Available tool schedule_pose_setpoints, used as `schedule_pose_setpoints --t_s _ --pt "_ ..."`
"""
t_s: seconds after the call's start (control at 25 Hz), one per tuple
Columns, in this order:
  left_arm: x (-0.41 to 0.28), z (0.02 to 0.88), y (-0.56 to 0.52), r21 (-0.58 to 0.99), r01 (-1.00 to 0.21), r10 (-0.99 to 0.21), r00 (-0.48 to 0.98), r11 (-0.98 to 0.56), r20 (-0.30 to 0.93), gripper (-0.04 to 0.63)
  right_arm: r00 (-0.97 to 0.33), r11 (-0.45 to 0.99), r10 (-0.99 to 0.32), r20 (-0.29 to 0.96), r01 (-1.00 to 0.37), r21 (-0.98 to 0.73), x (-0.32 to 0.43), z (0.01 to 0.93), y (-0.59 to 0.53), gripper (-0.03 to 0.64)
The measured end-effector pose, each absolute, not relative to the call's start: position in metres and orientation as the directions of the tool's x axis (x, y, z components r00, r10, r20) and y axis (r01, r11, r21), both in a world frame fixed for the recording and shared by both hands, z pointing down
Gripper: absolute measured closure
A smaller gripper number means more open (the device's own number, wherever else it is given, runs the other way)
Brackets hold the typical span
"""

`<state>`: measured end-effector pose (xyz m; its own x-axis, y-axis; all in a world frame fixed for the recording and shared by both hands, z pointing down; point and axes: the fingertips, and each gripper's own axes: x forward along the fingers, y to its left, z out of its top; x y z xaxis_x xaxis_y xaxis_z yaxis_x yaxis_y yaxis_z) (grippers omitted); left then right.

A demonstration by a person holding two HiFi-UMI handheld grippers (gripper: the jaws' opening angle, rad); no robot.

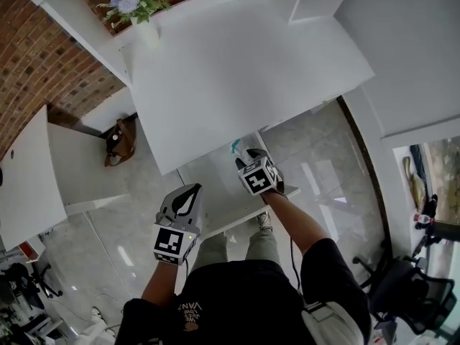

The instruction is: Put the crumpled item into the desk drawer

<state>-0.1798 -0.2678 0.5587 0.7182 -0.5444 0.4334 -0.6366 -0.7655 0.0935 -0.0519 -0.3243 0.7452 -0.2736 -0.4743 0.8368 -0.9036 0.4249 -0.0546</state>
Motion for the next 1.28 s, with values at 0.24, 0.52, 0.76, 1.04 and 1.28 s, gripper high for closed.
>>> schedule_pose_setpoints --t_s 0.24,0.52,0.76,1.04,1.28 --pt "-0.17 0.546 -0.253 0.087 -0.687 -0.599 0.683 -0.722 0.418 0.588 -0.314 0.47 -0.578 0.753 -0.882 -0.007 -0.04 0.677 -0.308 0.536" --pt "-0.159 0.523 -0.241 0.062 -0.74 -0.67 0.638 -0.67 0.38 0.588 -0.371 0.501 -0.656 0.658 -0.865 0.011 -0.029 0.613 -0.291 0.615" --pt "-0.153 0.501 -0.229 0.033 -0.775 -0.72 0.6 -0.631 0.349 0.588 -0.437 0.524 -0.693 0.573 -0.851 -0.016 -0.021 0.562 -0.268 0.617" --pt "-0.141 0.481 -0.212 0.023 -0.812 -0.769 0.56 -0.583 0.309 0.588 -0.499 0.532 -0.723 0.478 -0.843 -0.076 -0.007 0.512 -0.241 0.617" --pt "-0.126 0.473 -0.193 0.027 -0.821 -0.777 0.55 -0.571 0.307 0.589 -0.57 0.594 -0.725 0.388 -0.802 -0.068 0.002 0.468 -0.221 0.617"
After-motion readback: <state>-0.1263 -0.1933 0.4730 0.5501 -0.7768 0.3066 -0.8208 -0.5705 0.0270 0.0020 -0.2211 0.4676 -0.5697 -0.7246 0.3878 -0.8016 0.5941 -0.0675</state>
